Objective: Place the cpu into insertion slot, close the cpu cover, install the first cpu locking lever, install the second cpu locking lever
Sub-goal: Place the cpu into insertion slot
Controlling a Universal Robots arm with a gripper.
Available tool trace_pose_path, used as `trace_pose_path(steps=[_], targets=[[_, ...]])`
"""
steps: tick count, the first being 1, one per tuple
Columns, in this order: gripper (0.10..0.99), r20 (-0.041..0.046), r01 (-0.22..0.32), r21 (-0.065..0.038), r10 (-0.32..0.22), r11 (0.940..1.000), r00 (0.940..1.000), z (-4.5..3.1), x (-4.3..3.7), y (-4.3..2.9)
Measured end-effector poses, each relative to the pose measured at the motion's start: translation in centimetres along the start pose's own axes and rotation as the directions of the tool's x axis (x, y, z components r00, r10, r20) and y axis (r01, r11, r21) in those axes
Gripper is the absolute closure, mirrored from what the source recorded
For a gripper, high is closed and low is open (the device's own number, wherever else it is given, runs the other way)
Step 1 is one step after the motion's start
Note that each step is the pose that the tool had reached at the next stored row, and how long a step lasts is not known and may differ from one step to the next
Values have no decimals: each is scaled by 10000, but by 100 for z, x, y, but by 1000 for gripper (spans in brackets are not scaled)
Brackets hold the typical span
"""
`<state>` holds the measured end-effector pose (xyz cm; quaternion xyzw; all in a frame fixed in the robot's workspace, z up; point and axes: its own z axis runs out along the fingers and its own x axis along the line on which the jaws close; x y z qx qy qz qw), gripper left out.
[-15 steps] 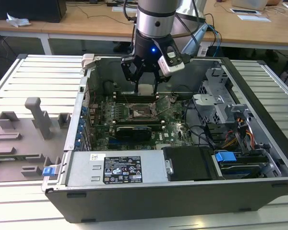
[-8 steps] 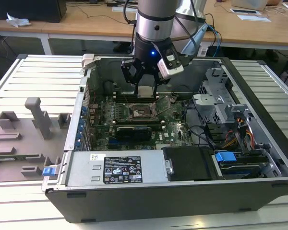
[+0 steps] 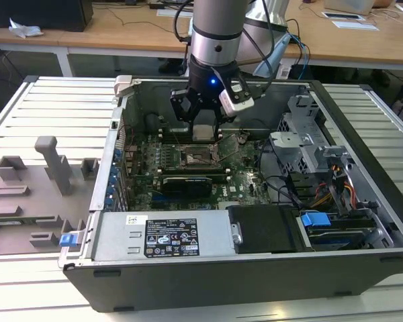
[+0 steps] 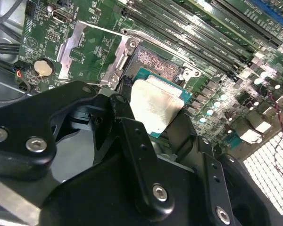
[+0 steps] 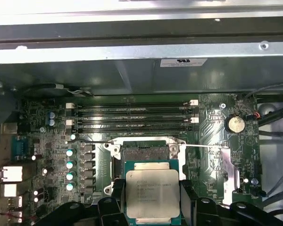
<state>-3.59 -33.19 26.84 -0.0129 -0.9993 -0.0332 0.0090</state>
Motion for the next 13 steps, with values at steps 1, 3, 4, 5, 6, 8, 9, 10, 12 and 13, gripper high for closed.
trace_pose_path(steps=[1, 3, 4, 5, 6, 8, 9, 10, 12, 13], targets=[[541, 1, 2, 2, -2, 10000, 10000, 20, -4, 6], [541, -1, -2, 7, 2, 10000, 10000, 23, -5, 6], [541, 0, 0, 5, 0, 10000, 10000, 24, -6, 6], [541, 1, 0, 5, 0, 10000, 10000, 24, -6, 6], [541, 1, -6, 6, 6, 10000, 10000, 24, -6, 6], [541, 11, -149, 12, 149, 9999, 9999, 25, -7, 6], [541, 16, -237, 13, 237, 9997, 9997, 25, -7, 6], [541, 24, -354, 13, 354, 9994, 9994, 25, -6, 6], [541, 47, -689, 11, 689, 9976, 9976, 26, -6, 6], [541, 61, -920, 7, 920, 9958, 9957, 27, -6, 6]])
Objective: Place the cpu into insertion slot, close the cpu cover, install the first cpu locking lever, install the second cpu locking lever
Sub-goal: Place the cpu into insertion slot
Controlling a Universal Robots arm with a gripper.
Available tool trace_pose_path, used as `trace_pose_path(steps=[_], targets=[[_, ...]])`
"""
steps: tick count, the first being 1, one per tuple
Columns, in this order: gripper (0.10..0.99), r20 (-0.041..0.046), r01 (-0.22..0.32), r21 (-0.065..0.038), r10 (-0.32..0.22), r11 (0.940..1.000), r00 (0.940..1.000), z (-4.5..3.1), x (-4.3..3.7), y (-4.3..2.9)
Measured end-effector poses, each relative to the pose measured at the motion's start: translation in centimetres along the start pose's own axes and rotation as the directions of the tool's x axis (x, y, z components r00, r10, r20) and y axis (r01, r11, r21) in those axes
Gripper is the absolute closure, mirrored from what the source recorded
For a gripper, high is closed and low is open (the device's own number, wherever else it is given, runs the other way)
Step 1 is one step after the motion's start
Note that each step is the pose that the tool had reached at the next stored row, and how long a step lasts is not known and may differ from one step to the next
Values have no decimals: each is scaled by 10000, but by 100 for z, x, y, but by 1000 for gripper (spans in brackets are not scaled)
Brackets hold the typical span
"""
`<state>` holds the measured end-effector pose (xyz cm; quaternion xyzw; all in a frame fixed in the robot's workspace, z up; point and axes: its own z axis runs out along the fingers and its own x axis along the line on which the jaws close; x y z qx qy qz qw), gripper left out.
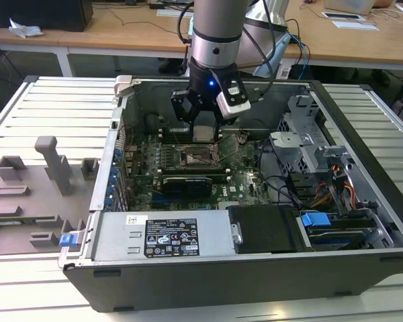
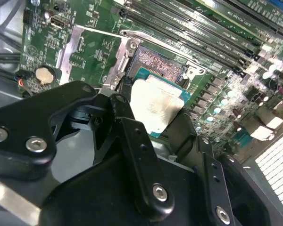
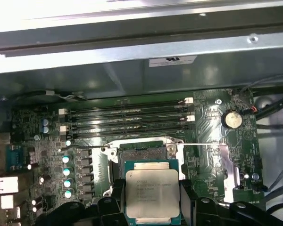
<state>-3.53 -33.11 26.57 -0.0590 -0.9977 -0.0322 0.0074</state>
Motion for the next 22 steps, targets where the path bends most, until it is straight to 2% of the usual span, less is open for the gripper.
trace_pose_path(steps=[4, 7, 11, 14, 17, 20, 22], targets=[[541, 37, -571, -10, 571, 9984, 9984, 3, 0, 0], [541, 69, -1097, -19, 1097, 9940, 9939, 6, 0, -1], [541, 118, -1863, -39, 1863, 9825, 9824, 13, 0, -1], [541, 140, -2217, -43, 2217, 9751, 9750, 17, 0, -1], [541, 171, -2657, -48, 2657, 9641, 9639, 20, 0, -1], [541, 186, -2892, -52, 2892, 9573, 9571, 20, 0, -2], [541, 198, -3112, -61, 3113, 9503, 9501, 21, 0, -1]])
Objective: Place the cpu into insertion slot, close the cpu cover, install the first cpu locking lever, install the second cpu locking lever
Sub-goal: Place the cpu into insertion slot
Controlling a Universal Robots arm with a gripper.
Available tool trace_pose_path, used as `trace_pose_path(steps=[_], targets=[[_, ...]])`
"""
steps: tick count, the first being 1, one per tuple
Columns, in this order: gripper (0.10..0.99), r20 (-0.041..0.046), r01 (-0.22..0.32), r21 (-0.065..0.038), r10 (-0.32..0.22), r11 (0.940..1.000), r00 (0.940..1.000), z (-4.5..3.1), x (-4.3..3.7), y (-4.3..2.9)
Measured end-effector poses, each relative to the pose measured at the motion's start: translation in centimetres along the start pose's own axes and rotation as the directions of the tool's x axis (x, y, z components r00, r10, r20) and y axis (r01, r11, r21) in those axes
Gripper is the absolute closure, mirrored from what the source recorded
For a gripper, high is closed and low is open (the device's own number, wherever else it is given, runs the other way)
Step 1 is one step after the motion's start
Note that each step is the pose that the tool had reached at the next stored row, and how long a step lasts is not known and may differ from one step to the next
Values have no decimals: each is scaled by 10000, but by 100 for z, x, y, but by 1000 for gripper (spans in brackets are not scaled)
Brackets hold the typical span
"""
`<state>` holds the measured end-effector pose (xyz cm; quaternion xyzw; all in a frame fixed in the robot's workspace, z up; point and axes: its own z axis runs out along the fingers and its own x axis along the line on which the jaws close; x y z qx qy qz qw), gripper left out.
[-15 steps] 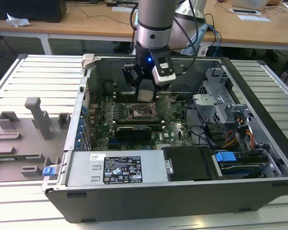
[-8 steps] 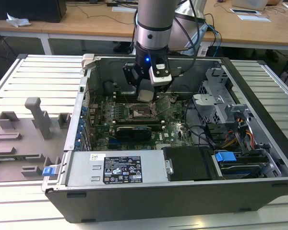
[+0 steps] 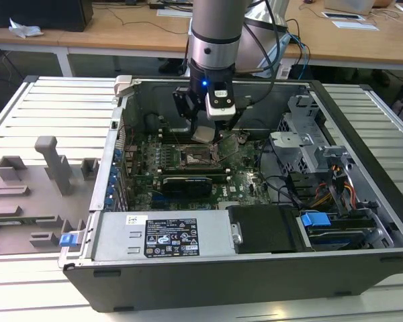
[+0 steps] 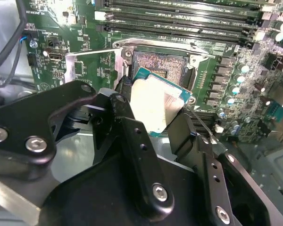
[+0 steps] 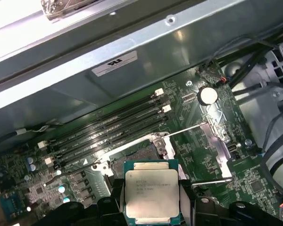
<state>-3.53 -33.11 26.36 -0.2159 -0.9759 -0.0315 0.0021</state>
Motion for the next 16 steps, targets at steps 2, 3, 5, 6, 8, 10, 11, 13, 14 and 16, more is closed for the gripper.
trace_pose_path(steps=[2, 3, 5, 6, 8, 10, 11, 13, 14, 16], targets=[[541, 14, -223, -4, 223, 9998, 9998, 1, 0, 0], [541, 20, -324, -6, 324, 9995, 9995, 2, 0, 0], [541, 30, -496, -9, 496, 9988, 9988, 3, 0, 0], [541, 39, -628, -11, 628, 9980, 9980, 4, 0, 0], [541, 48, -794, -16, 794, 9968, 9968, 5, 0, 0], [541, 61, -996, -19, 996, 9950, 9950, 7, 0, 0], [541, 67, -1089, -20, 1089, 9941, 9940, 7, 0, 0], [541, 77, -1243, -22, 1243, 9922, 9922, 9, 0, 0], [541, 91, -1446, -25, 1446, 9895, 9895, 10, 0, -1], [541, 102, -1625, -28, 1625, 9867, 9867, 12, 0, -1]])
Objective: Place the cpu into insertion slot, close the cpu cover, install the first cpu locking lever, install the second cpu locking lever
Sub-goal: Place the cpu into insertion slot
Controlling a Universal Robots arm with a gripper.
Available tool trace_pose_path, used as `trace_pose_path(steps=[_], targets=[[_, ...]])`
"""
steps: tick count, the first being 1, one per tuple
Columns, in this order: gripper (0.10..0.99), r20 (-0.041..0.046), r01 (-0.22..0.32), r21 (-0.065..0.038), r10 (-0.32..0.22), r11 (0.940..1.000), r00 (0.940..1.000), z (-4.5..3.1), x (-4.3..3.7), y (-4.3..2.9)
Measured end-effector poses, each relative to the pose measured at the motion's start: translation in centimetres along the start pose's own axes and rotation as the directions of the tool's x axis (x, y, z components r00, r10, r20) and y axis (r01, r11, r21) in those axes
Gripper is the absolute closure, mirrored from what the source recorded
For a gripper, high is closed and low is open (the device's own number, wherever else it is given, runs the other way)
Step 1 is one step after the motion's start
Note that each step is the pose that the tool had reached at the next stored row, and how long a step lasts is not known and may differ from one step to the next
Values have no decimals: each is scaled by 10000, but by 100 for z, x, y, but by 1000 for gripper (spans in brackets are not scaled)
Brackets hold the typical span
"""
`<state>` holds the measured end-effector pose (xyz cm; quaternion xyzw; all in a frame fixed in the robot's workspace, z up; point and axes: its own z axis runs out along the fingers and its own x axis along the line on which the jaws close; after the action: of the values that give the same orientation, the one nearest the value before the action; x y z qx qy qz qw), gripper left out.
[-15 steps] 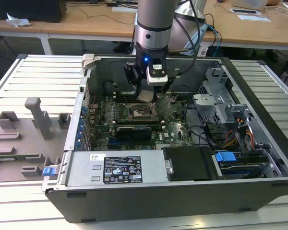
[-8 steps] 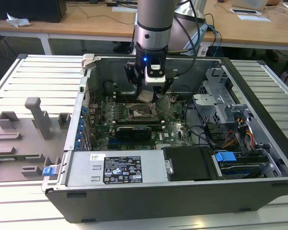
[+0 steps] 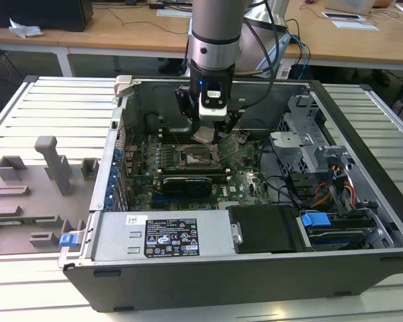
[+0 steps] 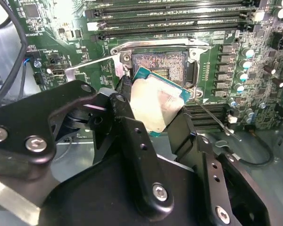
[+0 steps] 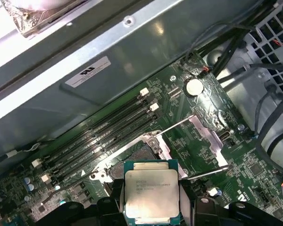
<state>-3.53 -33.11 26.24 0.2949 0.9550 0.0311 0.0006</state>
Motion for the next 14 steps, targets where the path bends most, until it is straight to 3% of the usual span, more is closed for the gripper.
trace_pose_path(steps=[8, 14], targets=[[541, 64, -923, -5, 923, 9957, 9957, 7, 0, 0], [541, 113, -1695, -20, 1695, 9855, 9855, 12, 0, -1]])
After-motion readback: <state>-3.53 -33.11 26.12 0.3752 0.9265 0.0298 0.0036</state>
